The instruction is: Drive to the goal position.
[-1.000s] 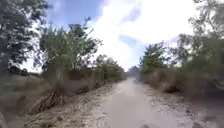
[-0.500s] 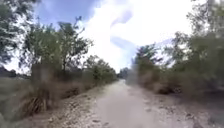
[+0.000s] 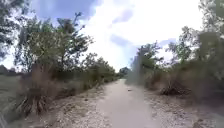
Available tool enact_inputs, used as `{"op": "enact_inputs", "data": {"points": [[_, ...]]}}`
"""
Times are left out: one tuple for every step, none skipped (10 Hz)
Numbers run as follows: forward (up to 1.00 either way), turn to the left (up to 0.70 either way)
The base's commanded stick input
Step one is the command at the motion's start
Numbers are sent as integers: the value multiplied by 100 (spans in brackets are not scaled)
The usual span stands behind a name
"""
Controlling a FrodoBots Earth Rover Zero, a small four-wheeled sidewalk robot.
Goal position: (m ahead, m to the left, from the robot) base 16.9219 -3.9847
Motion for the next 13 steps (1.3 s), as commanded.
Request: {"op": "enact_inputs", "data": {"points": [[45,0],[45,0],[45,0],[45,0],[45,0],[45,0],[45,0],[45,0],[45,0],[45,0],[45,0],[45,0],[45,0]]}}
